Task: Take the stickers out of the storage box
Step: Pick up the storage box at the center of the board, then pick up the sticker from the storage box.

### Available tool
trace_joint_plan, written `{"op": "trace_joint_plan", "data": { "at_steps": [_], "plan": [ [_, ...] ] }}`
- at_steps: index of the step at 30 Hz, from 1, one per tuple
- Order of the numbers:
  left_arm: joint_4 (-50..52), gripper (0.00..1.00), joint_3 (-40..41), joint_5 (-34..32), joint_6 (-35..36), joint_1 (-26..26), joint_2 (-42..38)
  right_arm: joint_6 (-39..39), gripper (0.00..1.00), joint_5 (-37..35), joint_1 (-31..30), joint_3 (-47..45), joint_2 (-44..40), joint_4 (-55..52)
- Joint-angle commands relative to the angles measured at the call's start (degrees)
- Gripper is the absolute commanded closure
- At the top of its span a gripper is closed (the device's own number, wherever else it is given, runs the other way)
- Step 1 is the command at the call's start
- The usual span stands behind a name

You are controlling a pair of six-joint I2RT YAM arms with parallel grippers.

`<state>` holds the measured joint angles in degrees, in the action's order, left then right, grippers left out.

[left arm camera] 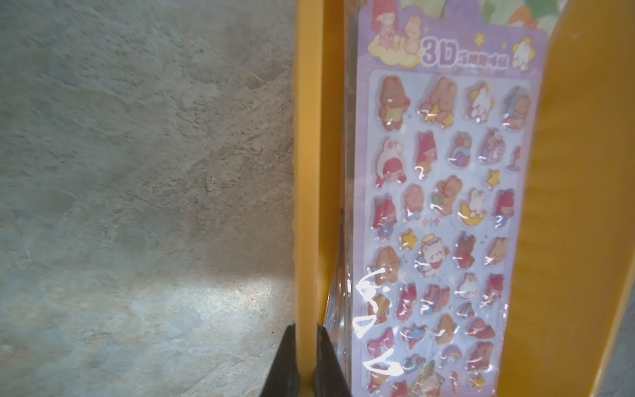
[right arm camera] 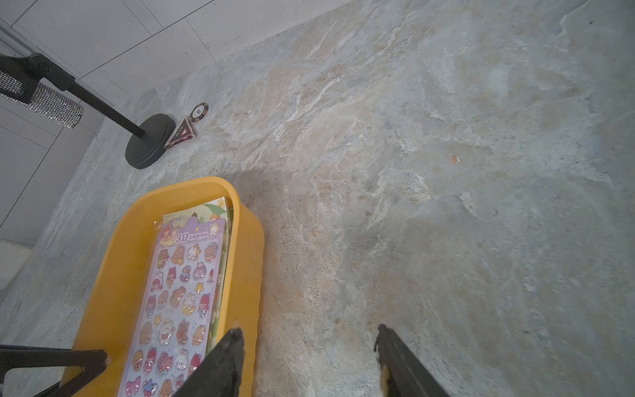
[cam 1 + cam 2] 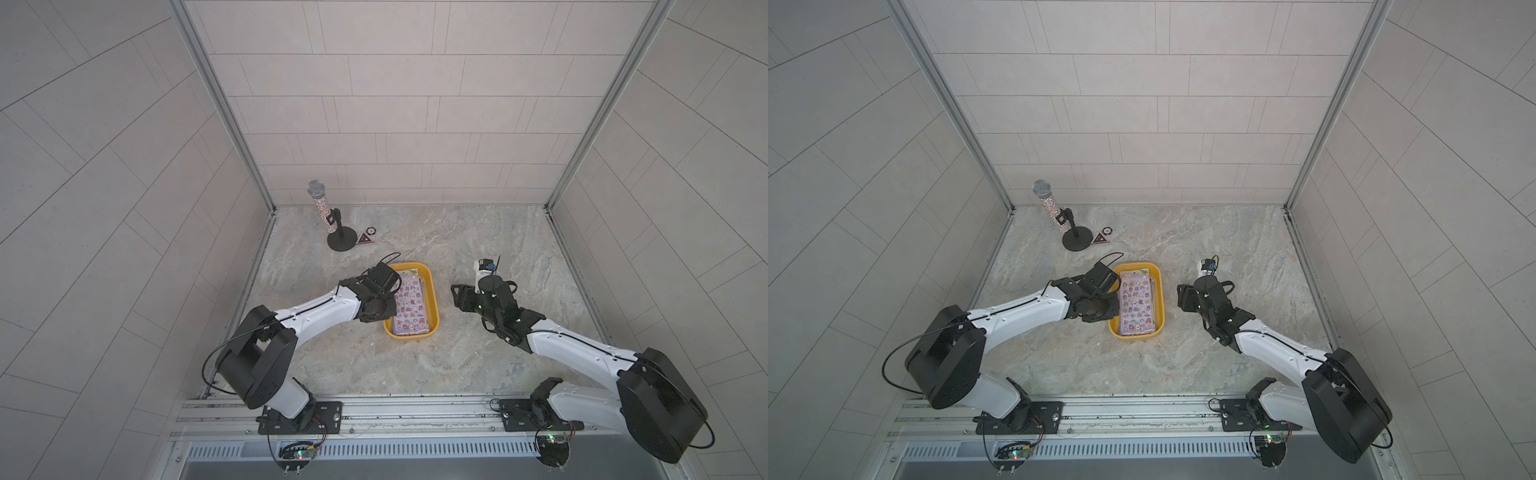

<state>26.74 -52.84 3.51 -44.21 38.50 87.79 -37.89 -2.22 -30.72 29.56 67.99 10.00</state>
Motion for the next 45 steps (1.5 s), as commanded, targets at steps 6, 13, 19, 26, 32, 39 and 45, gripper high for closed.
{"op": "trace_joint_plan", "data": {
  "at_steps": [6, 13, 19, 26, 32, 39, 45],
  "plan": [
    [-18.07, 1.0, 9.86, -7.9, 6.3, 1.46, -10.34, 0.95, 0.38, 1.12, -0.22, -3.73, -5.18, 6.83],
    [-28.78, 1.0, 17.28, -11.33, 9.96, 1.76, -15.47, -0.02, 0.46, 20.19, -2.23, 1.66, -11.02, 5.77],
    [-33.02, 1.0, 20.61, -13.35, 10.88, 2.35, -19.27, 0.24, 0.5, 23.16, -11.38, 12.27, -2.51, -4.19],
    [-33.96, 1.0, 22.58, -15.1, 9.71, 2.58, -20.81, -3.47, 0.64, 19.54, -12.27, 21.98, 11.5, -11.15],
    [-33.87, 1.0, 22.69, -16.26, 8.65, 3.2, -20.42, -2.91, 0.64, 14.46, -12.17, 27.3, 17.63, -16.39],
    [-32.41, 1.0, 22.79, -18.82, 8.0, 3.86, -21.69, -3.12, 0.58, 8.82, -12.16, 27.9, 20.28, -18.27],
    [-31.06, 1.0, 22.27, -19.82, 7.92, 4.26, -21.73, -2.98, 0.54, 8.09, -12.43, 29.25, 23.16, -18.95]
  ]
}}
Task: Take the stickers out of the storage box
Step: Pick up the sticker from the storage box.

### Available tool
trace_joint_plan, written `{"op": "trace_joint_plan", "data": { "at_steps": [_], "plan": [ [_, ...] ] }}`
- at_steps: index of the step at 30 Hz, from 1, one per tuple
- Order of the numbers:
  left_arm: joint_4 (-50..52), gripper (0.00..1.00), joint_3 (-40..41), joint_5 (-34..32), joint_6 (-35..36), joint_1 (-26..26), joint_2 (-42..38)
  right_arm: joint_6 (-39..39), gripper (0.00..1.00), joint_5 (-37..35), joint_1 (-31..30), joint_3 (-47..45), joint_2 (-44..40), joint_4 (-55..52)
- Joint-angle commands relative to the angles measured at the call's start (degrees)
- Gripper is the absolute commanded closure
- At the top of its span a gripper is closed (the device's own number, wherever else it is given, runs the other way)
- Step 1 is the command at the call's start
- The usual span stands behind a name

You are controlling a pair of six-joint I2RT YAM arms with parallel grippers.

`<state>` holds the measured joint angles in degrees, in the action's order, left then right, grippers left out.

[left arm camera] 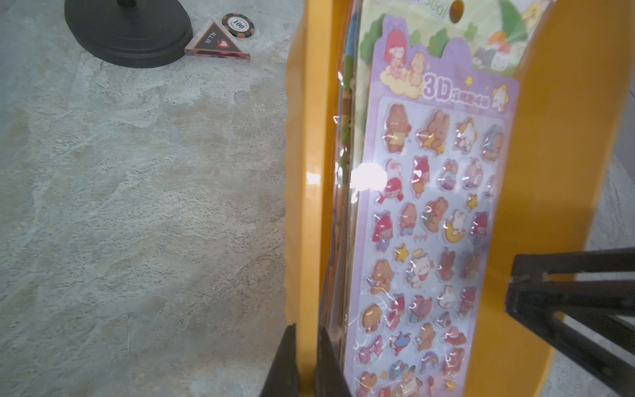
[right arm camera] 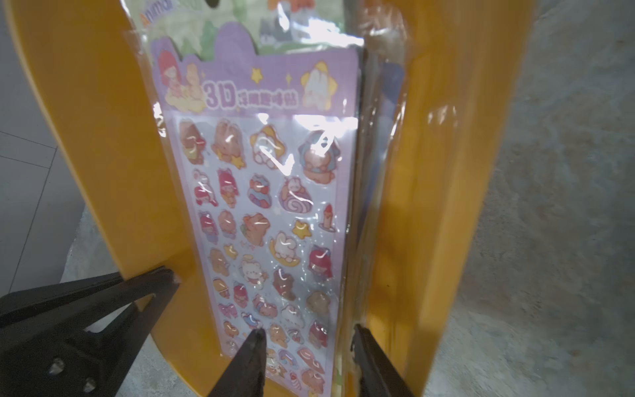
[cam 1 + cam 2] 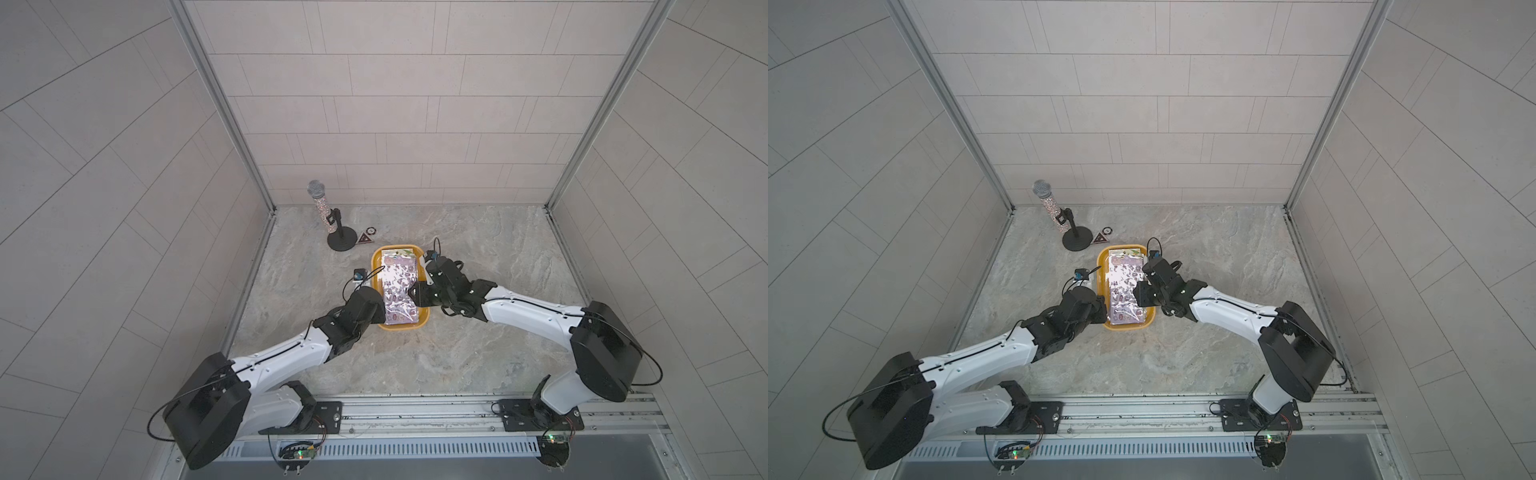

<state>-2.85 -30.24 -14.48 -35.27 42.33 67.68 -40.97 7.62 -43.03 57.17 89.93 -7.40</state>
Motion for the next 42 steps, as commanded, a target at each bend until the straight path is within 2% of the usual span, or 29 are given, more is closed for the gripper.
{"op": "trace_joint_plan", "data": {
  "at_steps": [1, 19, 29, 35, 42],
  "plan": [
    [-1.5, 1.0, -0.39, -1.84, -1.04, 0.43, -1.51, 0.11, 0.54, -1.71, -0.13, 1.87, 1.74, -1.57],
    [-1.15, 1.0, -0.2, -1.19, -1.82, 0.74, -2.5, -0.69, 0.53, 1.13, -0.04, 4.75, 7.93, -1.19],
    [-0.11, 1.0, -0.68, -2.1, -2.0, 0.74, -2.14, -0.26, 0.64, 6.8, 0.31, 2.53, 4.21, 0.23],
    [0.35, 1.0, -1.05, -2.12, -2.0, 0.74, -1.8, 0.57, 0.75, 10.22, 0.67, 1.88, 2.56, -0.12],
    [1.29, 1.0, -1.32, -2.91, -1.91, 0.75, -1.84, 2.74, 0.83, 7.82, 0.66, 2.07, 0.96, -3.76]
  ]
}}
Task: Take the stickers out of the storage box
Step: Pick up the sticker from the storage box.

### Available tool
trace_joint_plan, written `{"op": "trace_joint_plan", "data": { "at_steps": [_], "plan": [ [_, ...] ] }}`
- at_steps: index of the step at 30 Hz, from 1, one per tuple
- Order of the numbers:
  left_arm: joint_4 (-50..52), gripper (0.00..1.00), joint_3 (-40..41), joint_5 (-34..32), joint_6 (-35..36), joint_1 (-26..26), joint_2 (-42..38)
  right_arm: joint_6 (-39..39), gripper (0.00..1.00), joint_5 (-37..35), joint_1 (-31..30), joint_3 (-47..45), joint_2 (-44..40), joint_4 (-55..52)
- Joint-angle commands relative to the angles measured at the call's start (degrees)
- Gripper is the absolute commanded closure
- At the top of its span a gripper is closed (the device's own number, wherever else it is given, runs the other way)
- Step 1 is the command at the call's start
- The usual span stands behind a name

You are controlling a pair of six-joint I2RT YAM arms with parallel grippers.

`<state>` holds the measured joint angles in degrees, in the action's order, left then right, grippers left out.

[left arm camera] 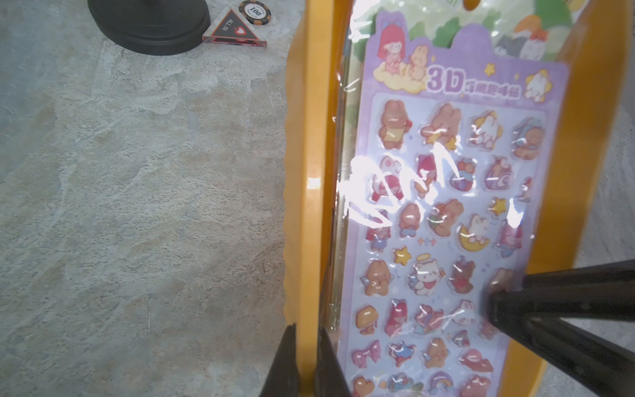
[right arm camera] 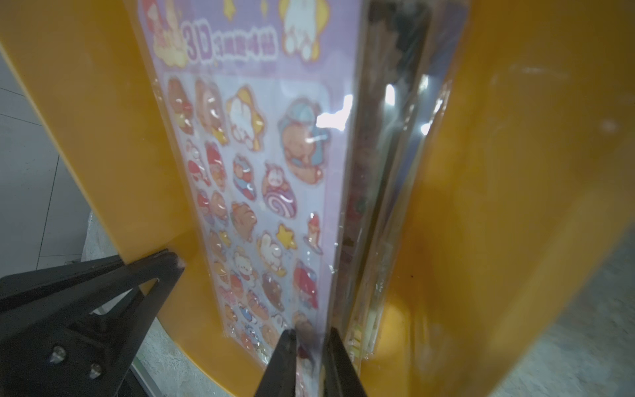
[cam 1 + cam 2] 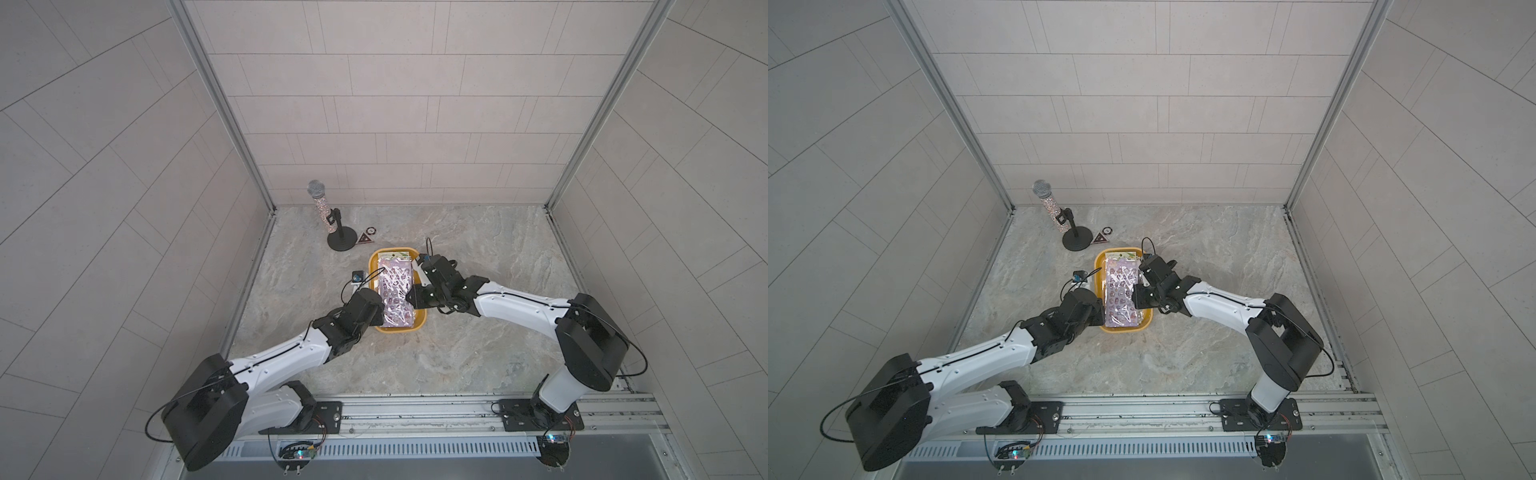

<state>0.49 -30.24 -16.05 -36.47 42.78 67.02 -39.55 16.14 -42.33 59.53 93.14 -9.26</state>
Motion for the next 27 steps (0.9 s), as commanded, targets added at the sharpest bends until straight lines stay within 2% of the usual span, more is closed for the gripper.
{"op": "trace_joint_plan", "data": {
  "at_steps": [1, 4, 13, 21, 27],
  "plan": [
    [-2.0, 1.0, -1.37, -1.34, -0.69, 0.24, -1.24, 1.55, 0.86, -0.75, 0.0, -0.32, -2.35, -2.14],
    [-1.72, 1.0, -1.31, -1.87, -0.62, 0.28, -1.55, 2.34, 0.91, -2.8, -0.04, 0.21, -2.71, -4.13],
    [-0.99, 1.0, -1.05, -2.86, -0.97, 0.28, -2.69, 5.26, 0.91, -10.43, 0.3, 0.04, -4.71, -8.98],
    [-0.85, 1.0, -0.95, -2.76, -1.24, 0.28, -3.04, 5.53, 0.84, -11.04, 1.81, -0.9, -5.15, -9.38],
    [-0.59, 1.0, -0.87, -3.32, -1.24, 0.28, -3.53, 5.8, 0.88, -11.29, 2.07, -1.21, -5.92, -9.53]
  ]
}}
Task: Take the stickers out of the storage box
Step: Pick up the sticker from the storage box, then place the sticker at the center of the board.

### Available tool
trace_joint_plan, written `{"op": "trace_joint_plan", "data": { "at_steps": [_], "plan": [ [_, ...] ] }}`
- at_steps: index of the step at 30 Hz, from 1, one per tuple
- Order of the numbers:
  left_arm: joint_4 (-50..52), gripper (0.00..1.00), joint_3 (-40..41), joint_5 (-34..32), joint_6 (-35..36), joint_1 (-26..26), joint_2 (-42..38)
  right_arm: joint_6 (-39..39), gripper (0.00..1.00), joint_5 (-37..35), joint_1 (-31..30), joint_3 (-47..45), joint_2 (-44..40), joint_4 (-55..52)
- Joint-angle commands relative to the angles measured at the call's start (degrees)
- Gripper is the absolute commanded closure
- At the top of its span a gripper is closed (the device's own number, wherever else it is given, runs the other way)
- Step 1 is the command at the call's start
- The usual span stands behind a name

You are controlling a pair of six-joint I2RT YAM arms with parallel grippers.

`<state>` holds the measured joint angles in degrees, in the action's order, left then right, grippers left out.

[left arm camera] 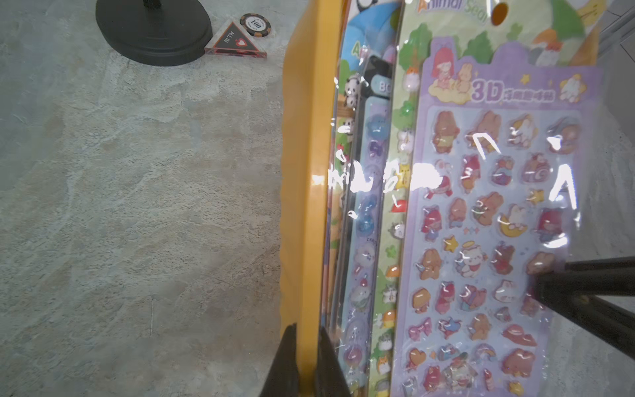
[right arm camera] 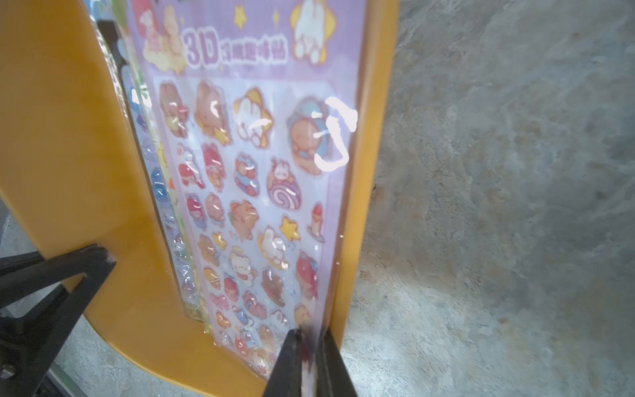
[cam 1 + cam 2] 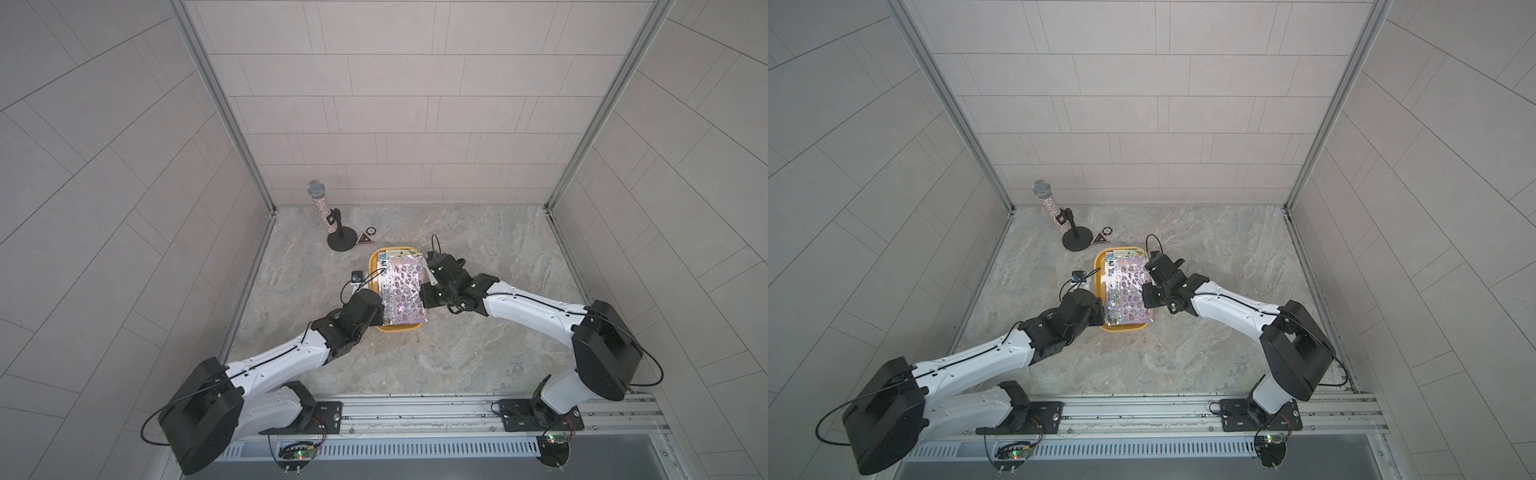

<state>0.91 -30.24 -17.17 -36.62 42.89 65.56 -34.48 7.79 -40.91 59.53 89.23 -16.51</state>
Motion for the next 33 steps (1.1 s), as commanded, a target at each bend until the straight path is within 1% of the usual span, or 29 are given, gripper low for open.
{"op": "trace_joint_plan", "data": {
  "at_steps": [1, 4, 9, 12, 14, 16, 18, 19, 21, 25, 27, 30, 33],
  "plan": [
    [-0.91, 1.0, -0.87, -2.37, -1.09, 0.17, -2.2, 0.73, 0.89, -3.0, 0.65, -1.36, -2.36, -2.32],
    [-0.19, 1.0, -0.87, -3.6, -1.24, 0.17, -2.67, 1.01, 0.94, -2.81, 0.83, -1.98, -3.66, -2.3],
    [2.23, 1.0, -1.14, -6.96, -1.94, 0.13, -3.5, 2.4, 0.96, 0.21, 1.3, -3.53, -6.35, -1.53],
    [4.2, 1.0, -1.23, -10.39, -3.3, 0.17, -4.29, 2.31, 0.97, 2.47, 2.97, -4.63, -8.24, -1.26],
    [5.25, 1.0, -1.15, -12.18, -4.0, 0.17, -4.72, 1.9, 1.0, 4.62, 4.79, -5.29, -9.64, -0.95],
    [5.86, 1.0, -1.02, -13.43, -4.44, 0.17, -5.26, 1.45, 1.0, 7.63, 7.9, -6.08, -11.45, -0.39],
    [7.04, 1.0, -1.05, -15.24, -4.6, 0.17, -5.7, 1.3, 1.0, 7.88, 10.28, -6.26, -12.89, -0.2],
    [7.83, 1.0, -1.05, -16.52, -6.32, 0.17, -6.03, 1.21, 1.0, 7.39, 11.64, -6.22, -13.42, -0.18],
    [9.12, 1.0, -0.96, -18.63, -7.31, 0.03, -6.89, 0.75, 1.0, 8.15, 15.38, -5.14, -13.4, -1.12],
    [9.55, 1.0, 0.04, -20.74, -8.29, 0.05, -8.37, 1.12, 1.0, 10.69, 22.06, 0.48, -9.07, -4.31],
    [9.81, 1.0, 0.01, -21.19, -8.48, 0.08, -8.52, 1.62, 1.0, 11.72, 24.29, 3.88, -5.8, -5.89],
    [10.1, 1.0, 0.02, -21.27, -8.94, 0.08, -8.33, 2.36, 1.0, 14.44, 27.04, 11.27, 1.36, -9.55],
    [10.0, 1.0, -0.03, -20.81, -9.21, 0.12, -7.8, 5.86, 1.0, 16.11, 27.56, 22.13, 10.88, -16.75]
  ]
}}
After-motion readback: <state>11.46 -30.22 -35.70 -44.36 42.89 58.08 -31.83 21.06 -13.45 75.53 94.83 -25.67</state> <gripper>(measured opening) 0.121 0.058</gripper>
